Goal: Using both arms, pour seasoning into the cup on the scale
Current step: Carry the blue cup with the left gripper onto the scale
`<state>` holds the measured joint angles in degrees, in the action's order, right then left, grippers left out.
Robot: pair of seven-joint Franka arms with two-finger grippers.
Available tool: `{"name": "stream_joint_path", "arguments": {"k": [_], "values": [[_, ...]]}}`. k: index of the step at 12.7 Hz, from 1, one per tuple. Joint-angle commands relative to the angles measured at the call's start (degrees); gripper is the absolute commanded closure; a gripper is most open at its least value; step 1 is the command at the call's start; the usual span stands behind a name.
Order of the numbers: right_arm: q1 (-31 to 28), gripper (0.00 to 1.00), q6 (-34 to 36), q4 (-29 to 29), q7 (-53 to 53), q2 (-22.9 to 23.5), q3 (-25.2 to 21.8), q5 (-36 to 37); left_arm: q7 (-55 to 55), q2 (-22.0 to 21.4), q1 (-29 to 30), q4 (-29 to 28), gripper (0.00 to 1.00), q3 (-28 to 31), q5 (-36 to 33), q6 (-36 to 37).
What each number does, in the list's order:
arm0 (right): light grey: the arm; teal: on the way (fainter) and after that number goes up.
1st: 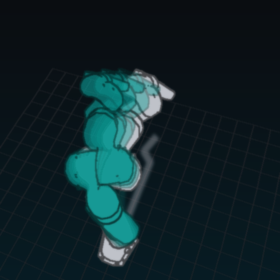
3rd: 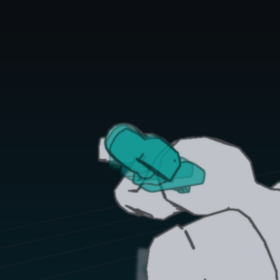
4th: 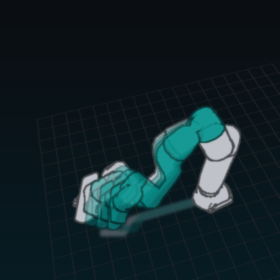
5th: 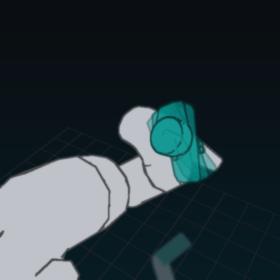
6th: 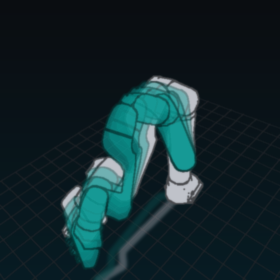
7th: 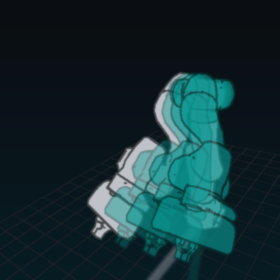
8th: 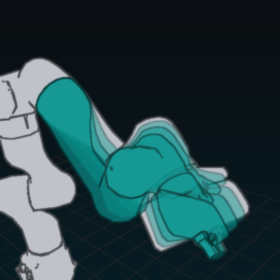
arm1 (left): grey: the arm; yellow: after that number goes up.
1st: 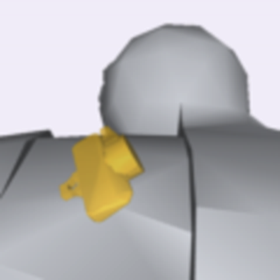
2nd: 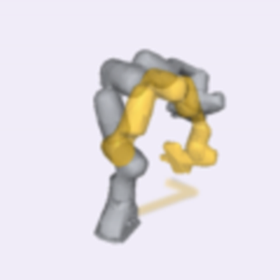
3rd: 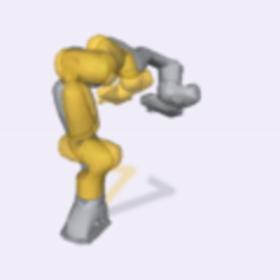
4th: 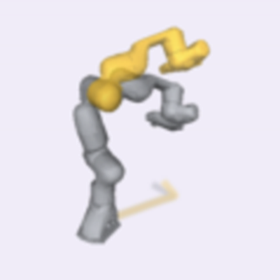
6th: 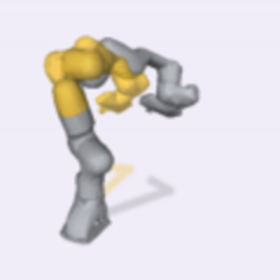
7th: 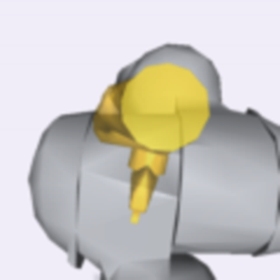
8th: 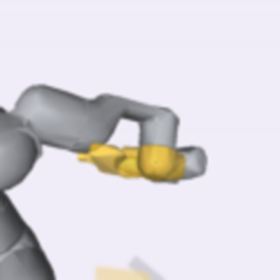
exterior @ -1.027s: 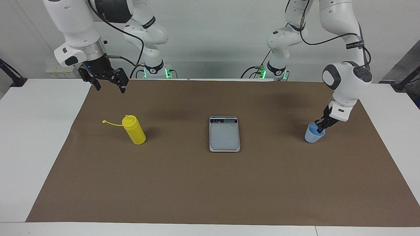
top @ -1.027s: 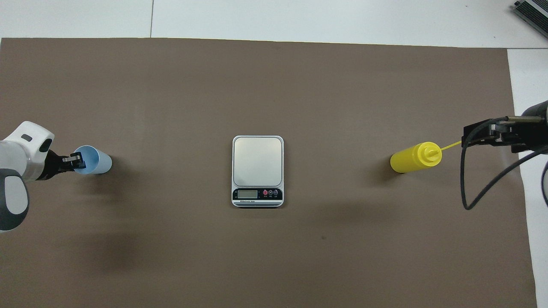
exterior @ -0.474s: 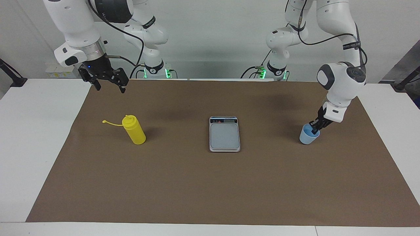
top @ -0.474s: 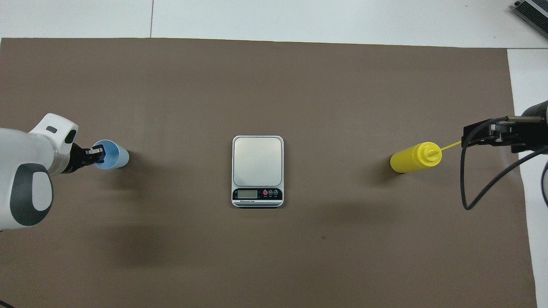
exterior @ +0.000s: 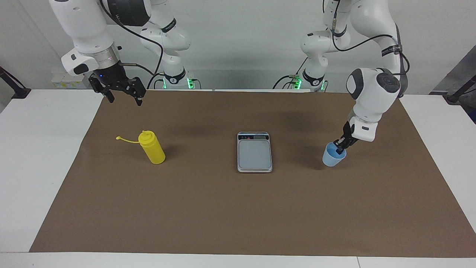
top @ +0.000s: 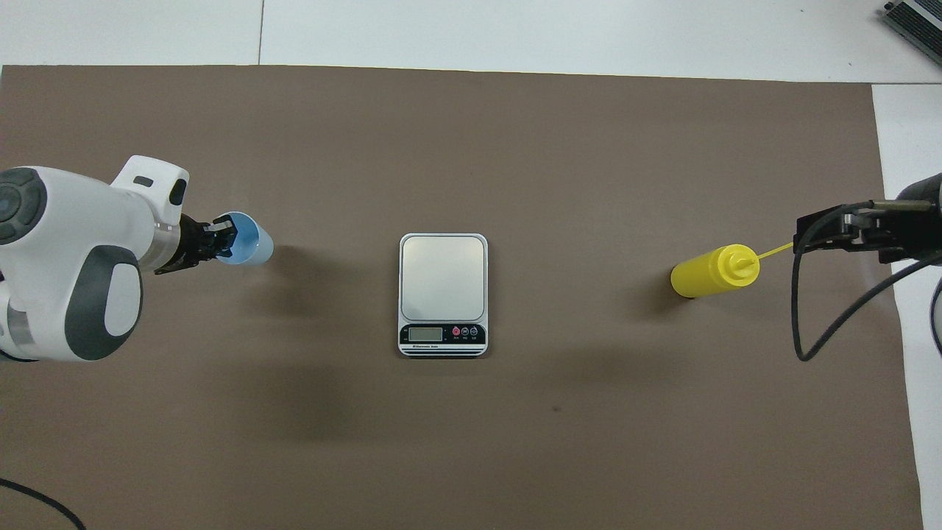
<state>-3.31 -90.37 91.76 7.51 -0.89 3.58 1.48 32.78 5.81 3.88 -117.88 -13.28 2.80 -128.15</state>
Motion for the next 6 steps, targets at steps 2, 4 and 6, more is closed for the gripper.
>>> {"name": "stream_joint_path", "arguments": {"k": [2, 4, 6], "values": [[-0.5, 0.00, 0.0, 0.4, -0.2, -0.3, 0.4, -0.9, 9.0, 2.2, -6.2, 5.8, 1.00, 0.9, 0.8, 5.1], [-0.5, 0.00, 0.0, 0.4, -0.2, -0.3, 0.3, -0.9, 12.7, 2.6, -8.8, 7.4, 1.00, 0.9, 0.8, 6.2], [-0.5, 0.00, 0.0, 0.4, -0.2, -0.3, 0.3, -0.9, 15.5, 3.0, -11.8, 8.8, 1.00, 0.9, 0.8, 7.6]]}}
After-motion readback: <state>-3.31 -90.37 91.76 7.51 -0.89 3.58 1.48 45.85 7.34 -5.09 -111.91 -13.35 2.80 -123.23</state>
